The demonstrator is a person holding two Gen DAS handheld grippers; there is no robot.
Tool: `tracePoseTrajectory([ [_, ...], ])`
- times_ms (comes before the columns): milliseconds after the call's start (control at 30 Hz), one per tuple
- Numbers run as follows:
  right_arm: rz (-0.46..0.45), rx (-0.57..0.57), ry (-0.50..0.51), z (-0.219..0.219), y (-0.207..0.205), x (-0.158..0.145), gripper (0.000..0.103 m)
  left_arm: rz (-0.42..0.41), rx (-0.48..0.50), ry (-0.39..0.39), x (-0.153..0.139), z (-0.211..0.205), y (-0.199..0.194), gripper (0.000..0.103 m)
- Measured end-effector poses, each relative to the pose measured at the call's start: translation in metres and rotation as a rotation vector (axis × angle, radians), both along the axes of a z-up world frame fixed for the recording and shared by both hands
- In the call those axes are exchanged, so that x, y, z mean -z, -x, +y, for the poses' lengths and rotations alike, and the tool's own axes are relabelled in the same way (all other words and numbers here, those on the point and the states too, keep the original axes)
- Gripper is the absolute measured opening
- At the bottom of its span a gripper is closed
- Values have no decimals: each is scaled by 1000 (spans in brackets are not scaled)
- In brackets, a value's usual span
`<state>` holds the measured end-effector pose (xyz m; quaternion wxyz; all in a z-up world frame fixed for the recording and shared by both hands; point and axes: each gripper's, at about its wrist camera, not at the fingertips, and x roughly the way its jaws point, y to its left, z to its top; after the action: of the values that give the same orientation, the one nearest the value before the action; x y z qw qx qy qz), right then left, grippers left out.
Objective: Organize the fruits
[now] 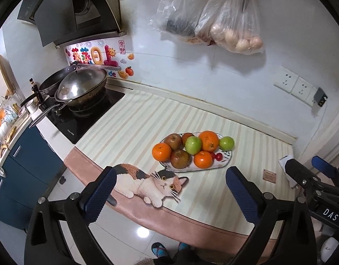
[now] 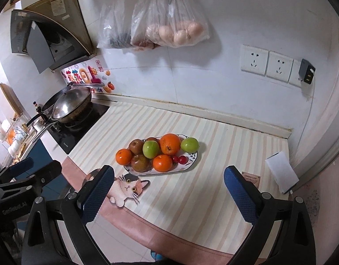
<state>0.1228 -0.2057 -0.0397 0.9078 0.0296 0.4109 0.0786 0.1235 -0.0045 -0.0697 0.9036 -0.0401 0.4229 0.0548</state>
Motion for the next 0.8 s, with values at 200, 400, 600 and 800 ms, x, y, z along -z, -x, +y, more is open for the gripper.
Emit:
tracePoseTrajectory([
  [200,6,-1,19,3,-28,20,102,33,-22,-11,20,-1,-22,102],
  [400,23,-21,47,8,-49,32,102,55,-37,-20,36,0,-38,102],
  [600,33,-24,64,11,-62,41,102,87,-50,-20,49,-2,-50,102],
  [800,47,-28,64,11,-67,50,102,92,-54,-21,51,-3,-54,102],
])
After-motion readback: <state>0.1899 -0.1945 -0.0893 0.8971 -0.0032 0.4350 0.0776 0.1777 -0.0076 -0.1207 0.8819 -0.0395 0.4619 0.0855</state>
